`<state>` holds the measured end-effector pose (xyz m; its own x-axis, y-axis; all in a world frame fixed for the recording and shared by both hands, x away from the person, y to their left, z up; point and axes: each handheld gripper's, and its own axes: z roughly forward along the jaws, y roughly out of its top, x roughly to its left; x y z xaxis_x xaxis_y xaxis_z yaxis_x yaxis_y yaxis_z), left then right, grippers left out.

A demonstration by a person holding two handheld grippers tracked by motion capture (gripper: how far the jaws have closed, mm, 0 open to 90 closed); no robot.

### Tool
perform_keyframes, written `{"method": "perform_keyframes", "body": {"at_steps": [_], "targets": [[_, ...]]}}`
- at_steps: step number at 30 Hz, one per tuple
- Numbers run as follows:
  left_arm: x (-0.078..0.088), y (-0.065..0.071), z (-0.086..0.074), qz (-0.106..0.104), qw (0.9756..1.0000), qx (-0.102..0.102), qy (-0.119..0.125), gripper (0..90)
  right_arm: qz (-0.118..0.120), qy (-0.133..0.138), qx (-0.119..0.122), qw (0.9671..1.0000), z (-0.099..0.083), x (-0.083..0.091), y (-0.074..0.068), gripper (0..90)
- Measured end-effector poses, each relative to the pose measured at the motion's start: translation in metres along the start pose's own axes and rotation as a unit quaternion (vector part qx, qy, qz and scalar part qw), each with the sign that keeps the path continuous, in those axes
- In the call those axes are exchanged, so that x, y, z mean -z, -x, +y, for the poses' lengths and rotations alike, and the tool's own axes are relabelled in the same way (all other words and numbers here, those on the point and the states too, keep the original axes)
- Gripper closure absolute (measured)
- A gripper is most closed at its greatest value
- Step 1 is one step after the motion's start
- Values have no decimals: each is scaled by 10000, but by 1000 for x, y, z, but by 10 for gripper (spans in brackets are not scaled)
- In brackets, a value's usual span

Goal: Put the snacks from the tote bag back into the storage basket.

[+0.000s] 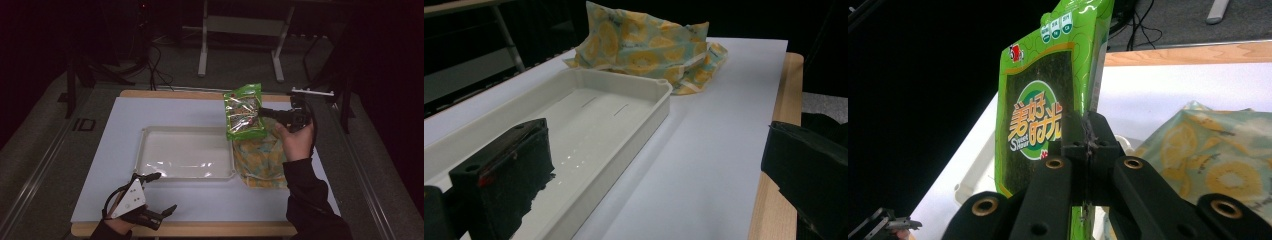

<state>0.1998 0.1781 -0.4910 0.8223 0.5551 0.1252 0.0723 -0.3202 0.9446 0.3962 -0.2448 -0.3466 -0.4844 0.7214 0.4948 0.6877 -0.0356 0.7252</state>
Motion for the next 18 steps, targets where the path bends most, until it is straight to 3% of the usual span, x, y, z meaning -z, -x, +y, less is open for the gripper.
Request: {"method": "perform_keyframes", "body": {"at_steps": [18], "targets": [[1, 0, 1, 7, 10000, -2, 39, 5, 204, 24, -104, 9997, -22, -30, -13, 891]]}}
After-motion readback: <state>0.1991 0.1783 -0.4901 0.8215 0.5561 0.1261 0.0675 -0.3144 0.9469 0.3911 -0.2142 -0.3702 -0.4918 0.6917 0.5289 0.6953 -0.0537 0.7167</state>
